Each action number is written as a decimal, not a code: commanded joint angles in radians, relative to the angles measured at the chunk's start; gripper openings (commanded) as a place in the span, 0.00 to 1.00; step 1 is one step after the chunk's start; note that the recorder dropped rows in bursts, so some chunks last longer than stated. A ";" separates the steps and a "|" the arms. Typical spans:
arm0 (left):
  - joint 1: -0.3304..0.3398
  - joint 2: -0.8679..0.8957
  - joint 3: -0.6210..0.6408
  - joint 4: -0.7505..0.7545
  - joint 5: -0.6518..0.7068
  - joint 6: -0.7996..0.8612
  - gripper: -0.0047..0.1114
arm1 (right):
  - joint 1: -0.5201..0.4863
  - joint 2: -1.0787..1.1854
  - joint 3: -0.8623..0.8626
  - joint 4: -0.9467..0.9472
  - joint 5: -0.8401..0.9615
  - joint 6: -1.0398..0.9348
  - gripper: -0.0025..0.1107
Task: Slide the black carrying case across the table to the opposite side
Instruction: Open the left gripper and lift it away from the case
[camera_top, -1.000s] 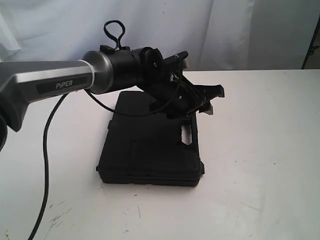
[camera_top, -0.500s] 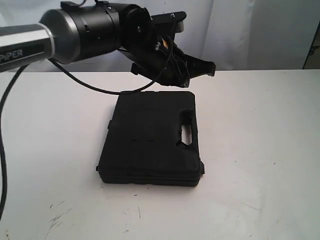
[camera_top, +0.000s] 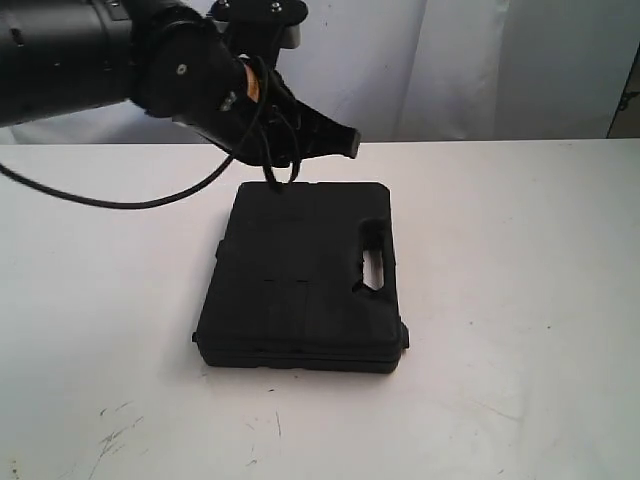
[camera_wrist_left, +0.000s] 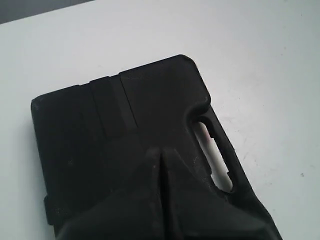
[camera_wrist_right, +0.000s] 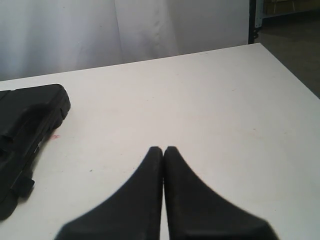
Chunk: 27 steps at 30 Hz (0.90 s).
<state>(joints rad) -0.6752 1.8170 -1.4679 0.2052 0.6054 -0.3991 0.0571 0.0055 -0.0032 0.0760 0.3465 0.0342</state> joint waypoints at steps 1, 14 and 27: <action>0.001 -0.134 0.147 0.022 -0.091 -0.023 0.04 | 0.001 -0.005 0.003 -0.009 -0.002 0.003 0.02; 0.001 -0.507 0.501 0.203 -0.066 -0.162 0.04 | 0.001 -0.005 0.003 -0.009 -0.002 0.003 0.02; 0.001 -0.771 0.606 0.219 0.158 -0.160 0.04 | 0.001 -0.005 0.003 -0.009 -0.002 0.003 0.02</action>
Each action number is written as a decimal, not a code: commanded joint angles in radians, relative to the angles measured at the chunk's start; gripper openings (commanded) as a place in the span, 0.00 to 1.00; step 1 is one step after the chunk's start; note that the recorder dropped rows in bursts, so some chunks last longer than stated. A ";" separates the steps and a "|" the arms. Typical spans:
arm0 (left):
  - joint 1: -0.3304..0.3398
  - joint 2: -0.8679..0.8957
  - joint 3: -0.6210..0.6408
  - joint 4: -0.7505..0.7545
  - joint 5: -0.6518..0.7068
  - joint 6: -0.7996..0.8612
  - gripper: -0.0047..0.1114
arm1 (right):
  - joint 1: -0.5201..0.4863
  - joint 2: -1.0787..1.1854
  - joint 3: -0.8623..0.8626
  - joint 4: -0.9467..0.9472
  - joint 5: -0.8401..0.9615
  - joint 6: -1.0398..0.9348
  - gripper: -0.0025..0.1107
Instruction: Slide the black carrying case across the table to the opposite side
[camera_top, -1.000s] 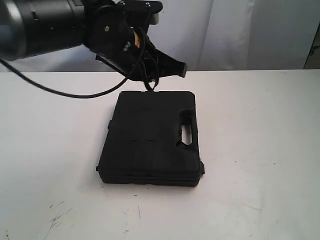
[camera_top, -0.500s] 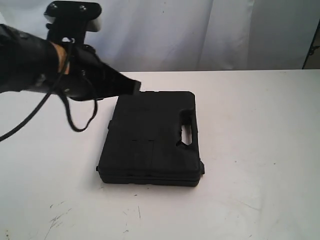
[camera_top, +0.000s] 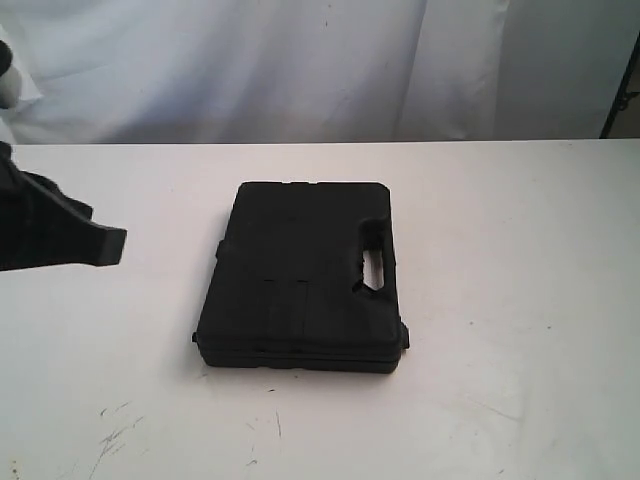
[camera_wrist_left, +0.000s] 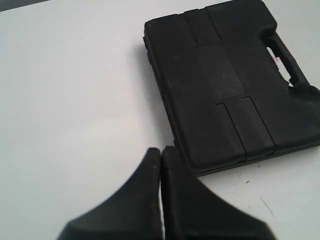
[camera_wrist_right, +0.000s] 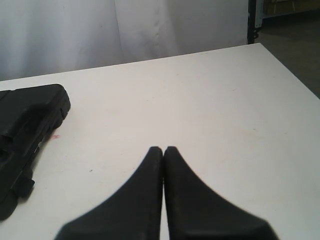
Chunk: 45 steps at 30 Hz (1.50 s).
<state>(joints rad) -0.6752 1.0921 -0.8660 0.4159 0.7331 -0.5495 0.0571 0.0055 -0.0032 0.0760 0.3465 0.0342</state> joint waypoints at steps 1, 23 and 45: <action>0.001 -0.056 0.004 0.025 0.030 -0.003 0.04 | 0.001 -0.005 0.003 -0.009 -0.002 0.003 0.02; 0.426 -0.524 0.428 0.007 -0.390 -0.074 0.04 | 0.001 -0.005 0.003 -0.009 -0.002 0.003 0.02; 0.618 -0.957 0.735 -0.059 -0.490 -0.072 0.04 | 0.001 -0.005 0.003 -0.009 -0.002 0.003 0.02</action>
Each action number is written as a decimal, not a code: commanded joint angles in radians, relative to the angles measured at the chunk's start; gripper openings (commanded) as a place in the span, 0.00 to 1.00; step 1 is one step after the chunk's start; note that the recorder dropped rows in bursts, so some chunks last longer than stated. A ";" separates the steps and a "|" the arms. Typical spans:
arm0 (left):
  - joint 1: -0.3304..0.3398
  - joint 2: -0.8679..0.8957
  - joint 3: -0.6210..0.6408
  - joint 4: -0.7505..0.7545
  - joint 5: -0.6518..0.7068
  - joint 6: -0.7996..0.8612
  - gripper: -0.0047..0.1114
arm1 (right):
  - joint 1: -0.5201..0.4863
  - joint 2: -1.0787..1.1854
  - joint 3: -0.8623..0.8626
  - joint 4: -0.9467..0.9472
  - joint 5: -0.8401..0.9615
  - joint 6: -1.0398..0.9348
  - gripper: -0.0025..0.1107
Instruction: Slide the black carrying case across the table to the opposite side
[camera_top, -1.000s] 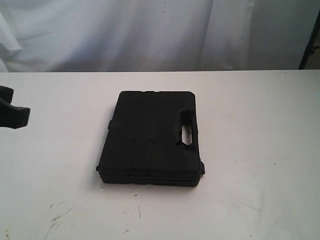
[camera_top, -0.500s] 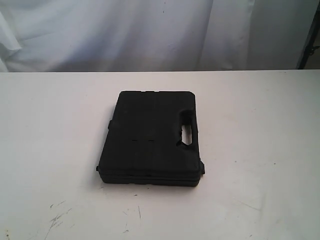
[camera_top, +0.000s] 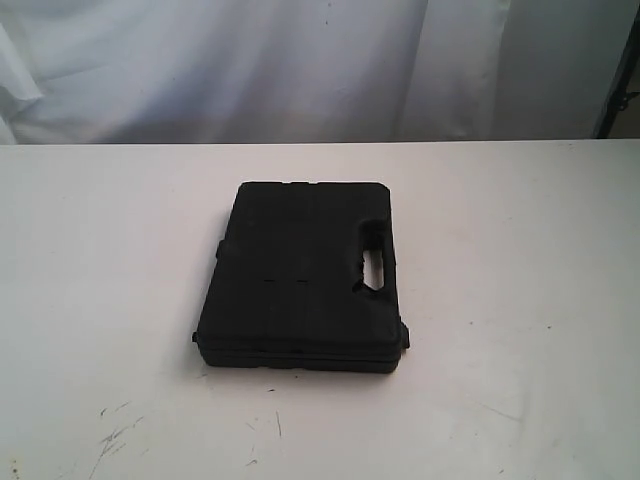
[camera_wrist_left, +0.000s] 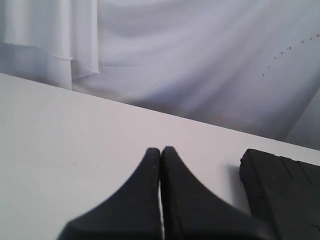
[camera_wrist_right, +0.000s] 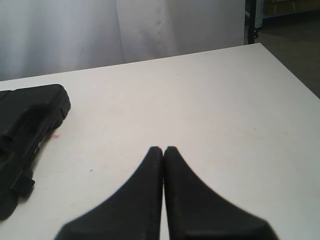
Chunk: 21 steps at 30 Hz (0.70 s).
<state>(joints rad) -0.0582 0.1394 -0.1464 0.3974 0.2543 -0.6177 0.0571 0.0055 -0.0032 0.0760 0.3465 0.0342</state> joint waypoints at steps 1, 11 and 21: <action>0.001 -0.004 0.019 -0.073 -0.005 0.019 0.04 | 0.001 -0.005 0.003 -0.009 -0.002 0.003 0.02; 0.001 -0.057 0.140 -0.397 0.011 0.445 0.04 | 0.001 -0.005 0.003 -0.009 -0.002 0.003 0.02; 0.001 -0.116 0.146 -0.379 0.018 0.445 0.04 | 0.001 -0.005 0.003 -0.009 -0.002 0.003 0.02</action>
